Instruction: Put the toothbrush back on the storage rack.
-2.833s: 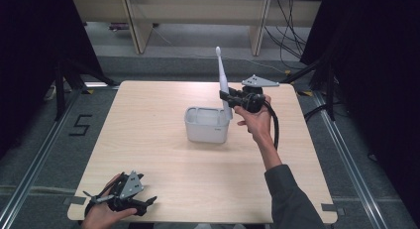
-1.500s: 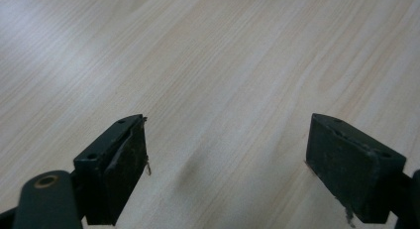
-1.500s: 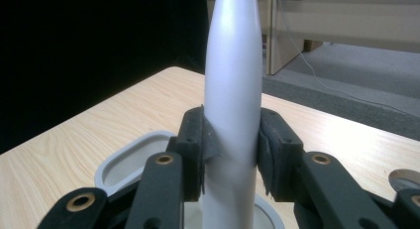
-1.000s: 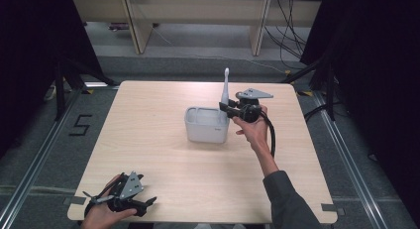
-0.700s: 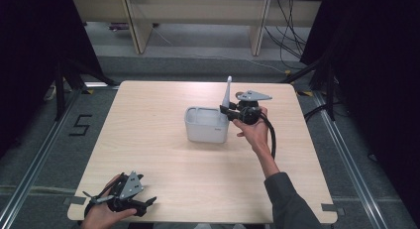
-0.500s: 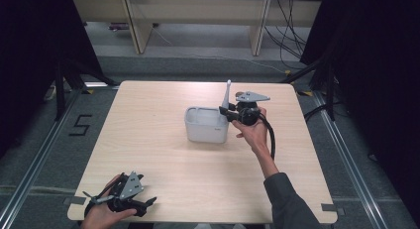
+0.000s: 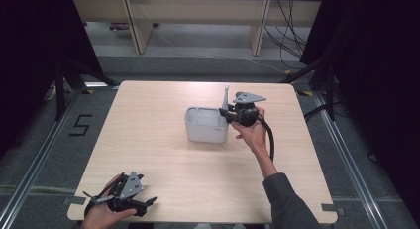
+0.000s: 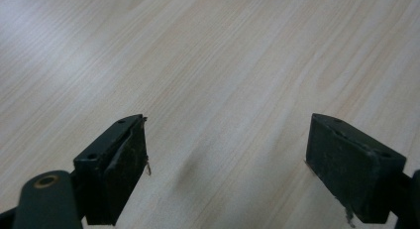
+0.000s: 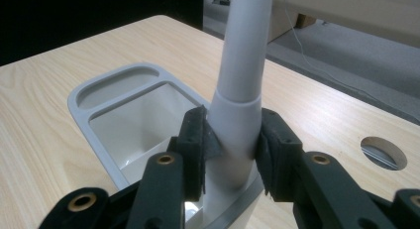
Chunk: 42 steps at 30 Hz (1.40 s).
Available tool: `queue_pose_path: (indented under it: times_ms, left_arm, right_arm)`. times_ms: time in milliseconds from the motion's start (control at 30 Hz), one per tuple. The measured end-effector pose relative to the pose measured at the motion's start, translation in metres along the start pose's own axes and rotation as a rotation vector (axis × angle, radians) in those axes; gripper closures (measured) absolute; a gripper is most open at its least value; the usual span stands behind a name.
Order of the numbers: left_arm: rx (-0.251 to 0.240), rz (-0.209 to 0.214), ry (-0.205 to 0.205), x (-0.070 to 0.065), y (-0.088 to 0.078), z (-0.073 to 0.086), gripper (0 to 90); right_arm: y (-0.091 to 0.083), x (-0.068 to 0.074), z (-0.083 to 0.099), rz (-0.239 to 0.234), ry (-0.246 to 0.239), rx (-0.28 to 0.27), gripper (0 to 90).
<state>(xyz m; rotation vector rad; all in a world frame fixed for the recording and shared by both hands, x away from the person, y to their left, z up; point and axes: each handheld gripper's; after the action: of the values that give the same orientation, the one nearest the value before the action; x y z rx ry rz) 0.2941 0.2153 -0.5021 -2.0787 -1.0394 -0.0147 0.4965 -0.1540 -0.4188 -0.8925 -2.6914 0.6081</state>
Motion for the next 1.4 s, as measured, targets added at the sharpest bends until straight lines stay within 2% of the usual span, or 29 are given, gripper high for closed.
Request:
queue_pose_path:
  times_ms: [33, 133, 267, 333, 367, 400, 433, 500, 533, 567, 667, 733, 800, 833, 867, 900, 1000, 1033, 1067, 1100, 1167, 1267, 1300, 1333, 1400]
  left_arm:
    - [-0.001, -0.001, 0.003, 0.0, 0.0, 0.0, 15.6]
    - [-0.007, 0.003, 0.002, 0.0, 0.0, 0.0, 15.6]
    - [-0.004, -0.001, 0.007, 0.0, 0.0, 0.0, 15.6]
    - [-0.004, 0.0, 0.007, 0.0, 0.0, 0.0, 15.6]
    - [-0.004, -0.001, 0.008, 0.0, 0.0, 0.0, 15.6]
    - [-0.005, -0.001, 0.007, 0.0, 0.0, 0.0, 15.6]
    - [-0.006, 0.0, 0.006, 0.0, 0.0, 0.0, 15.6]
    - [-0.002, 0.0, -0.001, 0.0, 0.0, 0.0, 15.6]
    - [-0.001, -0.001, 0.001, 0.0, 0.0, 0.0, 15.6]
    - [-0.003, -0.001, 0.011, 0.0, 0.0, 0.0, 15.6]
    - [-0.004, 0.002, -0.007, 0.0, 0.0, 0.0, 15.6]
    - [-0.002, -0.001, 0.0, 0.0, 0.0, 0.0, 15.6]
    - [-0.003, 0.001, 0.007, 0.0, 0.0, 0.0, 15.6]
    - [-0.009, 0.002, -0.014, -0.001, 0.001, 0.0, 15.6]
    - [-0.01, 0.002, -0.015, -0.001, 0.0, 0.0, 15.6]
    - [-0.004, -0.001, 0.008, 0.0, 0.0, 0.0, 15.6]
    - [0.0, 0.0, -0.001, 0.0, 0.0, 0.0, 15.6]
    - [-0.001, -0.001, 0.001, 0.0, 0.0, 0.0, 15.6]
    - [-0.003, -0.001, 0.01, 0.0, 0.0, 0.0, 15.6]
    - [-0.006, 0.0, 0.005, 0.0, 0.0, 0.0, 15.6]
    - [-0.001, 0.0, -0.001, 0.0, 0.0, 0.0, 15.6]
    - [-0.006, -0.002, 0.005, 0.0, 0.0, 0.0, 15.6]
    - [-0.014, 0.0, -0.009, -0.001, 0.0, 0.0, 15.6]
    - [-0.011, 0.0, -0.018, -0.001, 0.0, 0.0, 15.6]
    - [-0.014, -0.001, -0.007, -0.001, 0.0, 0.0, 15.6]
  right_arm:
    - [0.0, -0.001, 0.0, 0.003, -0.026, 0.011, 67.1]
    - [0.002, 0.001, 0.002, 0.004, 0.007, 0.016, 67.7]
    - [0.002, 0.0, 0.001, -0.007, -0.003, 0.004, 68.2]
    - [0.0, 0.002, -0.001, -0.004, 0.017, 0.014, 68.1]
    - [0.001, 0.001, -0.001, -0.012, 0.004, -0.007, 66.1]
    - [0.001, 0.001, -0.001, -0.014, 0.009, -0.012, 64.0]
    - [0.0, 0.001, -0.002, -0.011, -0.006, -0.012, 60.8]
    - [-0.001, 0.003, -0.002, -0.007, 0.008, -0.014, 56.6]
    - [-0.003, 0.001, -0.002, 0.0, -0.015, -0.008, 54.4]
    - [-0.004, 0.003, -0.002, 0.0, 0.013, -0.008, 51.4]
    - [-0.007, 0.005, -0.002, 0.006, 0.004, -0.013, 45.5]
    - [-0.011, 0.005, -0.002, -0.004, -0.009, -0.022, 43.6]
    - [-0.014, 0.006, -0.002, 0.002, 0.001, -0.028, 40.7]
    - [-0.015, 0.006, -0.002, -0.003, -0.006, -0.031, 40.4]
    - [-0.017, 0.005, -0.002, 0.006, -0.021, -0.034, 39.9]
    - [-0.017, 0.007, -0.002, 0.002, 0.002, -0.046, 39.7]
    - [-0.021, 0.007, -0.002, -0.003, -0.004, -0.046, 39.6]
    - [-0.022, 0.008, -0.001, 0.003, 0.015, -0.044, 39.6]
    - [-0.023, 0.006, -0.001, 0.007, -0.003, -0.049, 39.5]
    - [-0.023, 0.006, 0.0, 0.002, 0.008, -0.053, 39.1]
    - [-0.025, 0.004, 0.001, 0.01, -0.001, -0.051, 38.9]
    - [-0.028, 0.006, 0.003, 0.011, 0.014, -0.053, 37.4]
    - [-0.028, 0.007, 0.003, 0.005, 0.031, -0.059, 37.5]
    - [-0.029, 0.007, 0.004, 0.005, 0.009, -0.063, 37.5]
    - [-0.032, 0.008, 0.004, 0.015, 0.017, -0.069, 37.5]
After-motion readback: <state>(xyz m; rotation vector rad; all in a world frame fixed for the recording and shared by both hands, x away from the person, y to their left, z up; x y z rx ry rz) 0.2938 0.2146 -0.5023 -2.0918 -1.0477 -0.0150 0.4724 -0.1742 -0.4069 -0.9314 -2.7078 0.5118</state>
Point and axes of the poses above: each handheld gripper's, and its own axes: y roughly forward along the jaws, z roughly out of its underside, x roughly to its left, and after that the axes turned 11 degrees about -z, right-handed
